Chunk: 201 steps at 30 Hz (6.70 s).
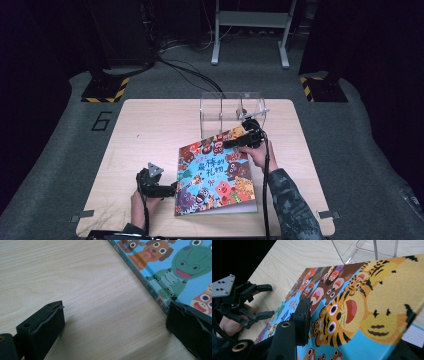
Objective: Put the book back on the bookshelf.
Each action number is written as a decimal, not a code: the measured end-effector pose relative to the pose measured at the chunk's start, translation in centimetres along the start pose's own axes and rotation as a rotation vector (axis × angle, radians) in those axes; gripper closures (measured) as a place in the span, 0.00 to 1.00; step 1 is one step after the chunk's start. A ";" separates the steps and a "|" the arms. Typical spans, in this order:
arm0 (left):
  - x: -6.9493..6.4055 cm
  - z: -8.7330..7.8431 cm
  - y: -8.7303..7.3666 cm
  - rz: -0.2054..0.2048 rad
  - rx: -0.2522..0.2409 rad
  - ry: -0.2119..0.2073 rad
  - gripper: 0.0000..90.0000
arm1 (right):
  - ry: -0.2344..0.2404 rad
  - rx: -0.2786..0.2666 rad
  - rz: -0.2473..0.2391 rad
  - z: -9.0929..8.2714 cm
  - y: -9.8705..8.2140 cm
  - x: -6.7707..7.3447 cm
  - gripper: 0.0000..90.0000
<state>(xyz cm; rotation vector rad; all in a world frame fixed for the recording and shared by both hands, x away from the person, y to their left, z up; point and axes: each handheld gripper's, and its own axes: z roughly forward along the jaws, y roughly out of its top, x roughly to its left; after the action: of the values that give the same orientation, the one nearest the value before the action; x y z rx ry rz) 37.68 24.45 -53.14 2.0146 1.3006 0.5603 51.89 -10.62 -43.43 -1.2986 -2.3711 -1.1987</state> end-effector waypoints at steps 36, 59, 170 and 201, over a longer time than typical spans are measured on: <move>0.3 0.3 0.4 -0.048 -0.033 -0.095 0.00 | -0.095 0.125 -0.059 -0.2 3.5 2.7 0.57; 0.4 0.3 0.4 -0.031 -0.032 -0.111 0.00 | -0.075 0.111 -0.094 -0.4 4.0 3.1 0.66; 1.7 0.1 7.6 -0.107 -0.033 -0.512 0.07 | -0.066 -0.337 -0.419 -4.4 -2.8 6.2 0.69; 3.2 -1.3 7.8 -0.105 -0.125 -0.501 0.28 | -0.008 -0.259 -0.307 -4.5 -1.1 5.5 0.70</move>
<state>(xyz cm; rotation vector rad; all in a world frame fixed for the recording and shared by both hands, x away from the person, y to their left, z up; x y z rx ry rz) 42.97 25.58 -46.57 1.8149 1.0262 0.0712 46.83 -10.74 -38.33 -1.0259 -2.5556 -1.6358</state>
